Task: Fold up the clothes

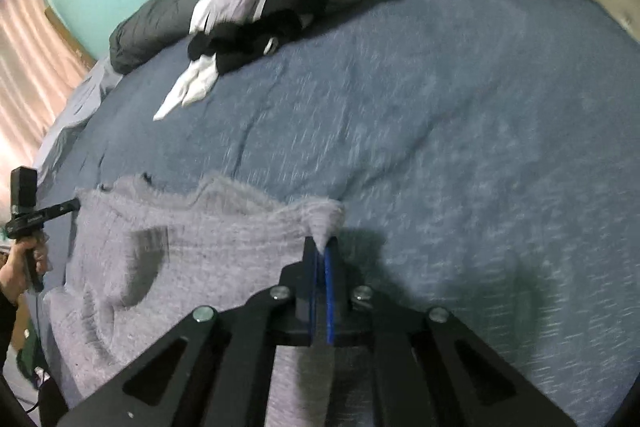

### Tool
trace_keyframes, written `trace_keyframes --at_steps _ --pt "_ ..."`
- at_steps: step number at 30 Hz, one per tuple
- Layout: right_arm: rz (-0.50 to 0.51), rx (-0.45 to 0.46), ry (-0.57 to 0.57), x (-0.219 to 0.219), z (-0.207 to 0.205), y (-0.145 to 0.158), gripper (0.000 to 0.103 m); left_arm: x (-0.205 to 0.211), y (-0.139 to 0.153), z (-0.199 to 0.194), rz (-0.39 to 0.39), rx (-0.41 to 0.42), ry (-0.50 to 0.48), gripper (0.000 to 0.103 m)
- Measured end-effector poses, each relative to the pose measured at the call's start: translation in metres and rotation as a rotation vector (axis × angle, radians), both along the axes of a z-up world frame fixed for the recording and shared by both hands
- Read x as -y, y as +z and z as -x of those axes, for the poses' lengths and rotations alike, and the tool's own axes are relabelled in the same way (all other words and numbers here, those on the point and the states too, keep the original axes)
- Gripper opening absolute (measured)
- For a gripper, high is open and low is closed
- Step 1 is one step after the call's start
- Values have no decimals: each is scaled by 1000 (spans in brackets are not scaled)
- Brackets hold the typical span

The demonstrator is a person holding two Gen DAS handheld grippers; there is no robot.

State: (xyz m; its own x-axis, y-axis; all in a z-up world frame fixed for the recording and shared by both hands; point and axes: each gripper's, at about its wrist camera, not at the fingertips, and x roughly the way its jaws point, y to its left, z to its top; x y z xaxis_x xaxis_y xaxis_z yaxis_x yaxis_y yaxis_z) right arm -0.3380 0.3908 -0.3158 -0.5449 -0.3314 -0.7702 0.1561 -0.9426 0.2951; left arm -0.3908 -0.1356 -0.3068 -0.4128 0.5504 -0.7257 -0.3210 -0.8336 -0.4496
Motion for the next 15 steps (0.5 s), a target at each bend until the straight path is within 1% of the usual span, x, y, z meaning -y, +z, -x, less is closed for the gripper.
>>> trace_keyframes --at_steps 4,7,10,12,15 --pt "-6 -52 -61 -13 2 17 2 7 16 5 3 -34 27 3" --pt "-20 -59 -98 -20 8 22 2 12 24 15 4 -50 62 3" --pt "-27 -36 -113 -21 15 16 2 11 21 24 24 -38 76 3" --pt "-50 6 -105 -17 20 5 2 6 12 31 42 -7 69 3" --pt "-56 34 -109 -13 26 -10 2 2 2 35 53 -1 77 3"
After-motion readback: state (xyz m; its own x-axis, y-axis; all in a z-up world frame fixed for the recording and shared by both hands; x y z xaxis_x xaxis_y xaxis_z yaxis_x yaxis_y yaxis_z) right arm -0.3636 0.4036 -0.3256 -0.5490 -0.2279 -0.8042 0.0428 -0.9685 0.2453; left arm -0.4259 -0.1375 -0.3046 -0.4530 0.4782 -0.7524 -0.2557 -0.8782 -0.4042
